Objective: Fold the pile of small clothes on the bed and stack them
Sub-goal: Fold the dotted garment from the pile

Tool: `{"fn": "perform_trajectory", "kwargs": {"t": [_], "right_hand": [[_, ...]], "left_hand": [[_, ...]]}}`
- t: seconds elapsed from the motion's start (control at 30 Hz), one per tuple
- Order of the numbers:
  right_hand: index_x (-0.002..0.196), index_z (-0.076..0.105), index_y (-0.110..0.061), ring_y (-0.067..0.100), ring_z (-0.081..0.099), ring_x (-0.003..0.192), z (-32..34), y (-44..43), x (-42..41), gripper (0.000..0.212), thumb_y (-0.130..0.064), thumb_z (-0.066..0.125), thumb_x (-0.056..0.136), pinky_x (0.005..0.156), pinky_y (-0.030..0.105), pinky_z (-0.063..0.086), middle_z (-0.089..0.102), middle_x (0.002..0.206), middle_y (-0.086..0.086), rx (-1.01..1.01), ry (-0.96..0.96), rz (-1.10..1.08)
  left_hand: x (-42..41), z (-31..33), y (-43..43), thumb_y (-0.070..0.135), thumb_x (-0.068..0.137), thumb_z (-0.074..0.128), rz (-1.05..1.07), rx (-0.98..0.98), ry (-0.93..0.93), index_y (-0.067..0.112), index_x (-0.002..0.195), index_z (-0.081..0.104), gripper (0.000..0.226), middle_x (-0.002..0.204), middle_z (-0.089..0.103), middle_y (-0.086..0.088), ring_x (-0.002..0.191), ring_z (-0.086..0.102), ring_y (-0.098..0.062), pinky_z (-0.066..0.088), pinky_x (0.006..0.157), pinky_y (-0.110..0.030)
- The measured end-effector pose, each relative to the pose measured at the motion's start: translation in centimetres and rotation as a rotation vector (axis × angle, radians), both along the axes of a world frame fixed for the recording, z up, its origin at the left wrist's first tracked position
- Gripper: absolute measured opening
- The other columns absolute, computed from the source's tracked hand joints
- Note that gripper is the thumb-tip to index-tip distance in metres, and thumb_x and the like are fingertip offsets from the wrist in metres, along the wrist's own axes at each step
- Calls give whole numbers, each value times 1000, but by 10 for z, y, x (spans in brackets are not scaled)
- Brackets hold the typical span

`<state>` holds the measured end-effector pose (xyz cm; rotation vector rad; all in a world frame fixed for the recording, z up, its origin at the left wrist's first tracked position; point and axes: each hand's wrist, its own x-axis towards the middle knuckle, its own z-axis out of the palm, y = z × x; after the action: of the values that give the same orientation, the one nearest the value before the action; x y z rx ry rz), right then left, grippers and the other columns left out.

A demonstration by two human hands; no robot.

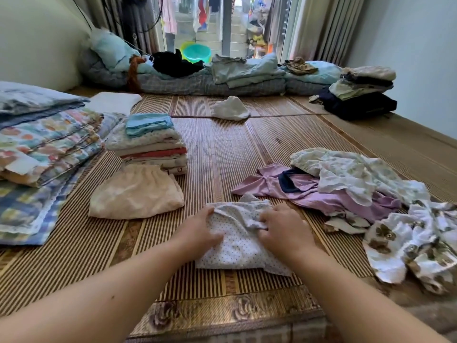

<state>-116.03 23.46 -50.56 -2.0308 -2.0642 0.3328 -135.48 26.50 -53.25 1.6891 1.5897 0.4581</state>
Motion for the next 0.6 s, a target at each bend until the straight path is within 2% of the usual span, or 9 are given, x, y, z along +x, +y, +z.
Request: {"fn": "perform_trajectory", "kwargs": {"t": [0.07, 0.13, 0.23, 0.3, 0.37, 0.4, 0.43, 0.53, 0.6], "right_hand": [[93, 64, -22, 10, 55, 75, 8, 16, 2, 14, -30, 53, 94, 58, 21, 41, 59, 93, -10, -37, 260, -92], [111, 62, -16, 13, 56, 78, 15, 37, 14, 22, -24, 50, 95, 60, 25, 40, 62, 103, -4, -54, 412, -236], [123, 54, -22, 18, 51, 90, 13, 43, 21, 29, -21, 47, 94, 81, 36, 44, 60, 114, 5, 163, 198, -327], [120, 57, -29, 17, 54, 108, 1, 34, 13, 27, -27, 47, 96, 95, 47, 46, 58, 125, -2, 299, 129, -110], [128, 52, -39, 18, 32, 138, -14, 26, 4, 33, -44, 42, 97, 111, 60, 27, 37, 147, -11, 78, 21, 85], [133, 47, -43, 21, 25, 142, -21, 26, 4, 38, -50, 40, 96, 112, 63, 19, 29, 151, -12, -83, -4, 70], [136, 42, -45, 25, 27, 141, -25, 26, 5, 43, -53, 42, 94, 112, 63, 20, 29, 151, -10, -190, 15, 16], [138, 40, -36, 26, 50, 118, -30, 34, 12, 59, -50, 61, 85, 100, 48, 43, 55, 128, 0, -141, 197, -173], [126, 49, -17, 22, 59, 101, -20, 39, 10, 58, -45, 71, 80, 79, 32, 50, 62, 113, 3, -211, 286, -233]], "left_hand": [[0, -3, -1, 27, 84, 71, -9, 7, 21, 33, 146, 28, 76, 110, 61, -5, 77, 65, -15, 52, 55, -21], [0, -4, 1, 28, 84, 71, -6, -1, 35, 38, 146, 25, 78, 113, 60, -7, 80, 66, -16, 57, 59, -24], [0, -5, 1, 27, 85, 70, 16, -18, 21, 42, 146, 24, 78, 115, 60, -8, 83, 67, -17, 59, 64, -27], [0, -7, 2, 27, 85, 70, 4, -6, 42, 43, 145, 25, 77, 121, 56, -8, 82, 66, -17, 58, 62, -25], [0, -10, 4, 26, 84, 71, -11, 9, 58, 46, 144, 28, 76, 125, 50, -8, 78, 65, -17, 56, 59, -22], [1, -12, 5, 25, 83, 71, -14, 9, 59, 47, 143, 30, 76, 124, 48, -8, 76, 64, -17, 55, 57, -21], [2, -12, 6, 24, 82, 72, -14, 1, 56, 46, 142, 32, 76, 122, 48, -8, 74, 63, -17, 54, 56, -20], [6, -8, 10, 19, 80, 73, 12, -55, -24, 38, 143, 33, 77, 113, 54, -4, 67, 57, -13, 46, 51, -18], [9, -4, 13, 15, 82, 70, 38, -78, -101, 34, 145, 30, 76, 103, 58, -3, 63, 52, -11, 44, 51, -19]]}}
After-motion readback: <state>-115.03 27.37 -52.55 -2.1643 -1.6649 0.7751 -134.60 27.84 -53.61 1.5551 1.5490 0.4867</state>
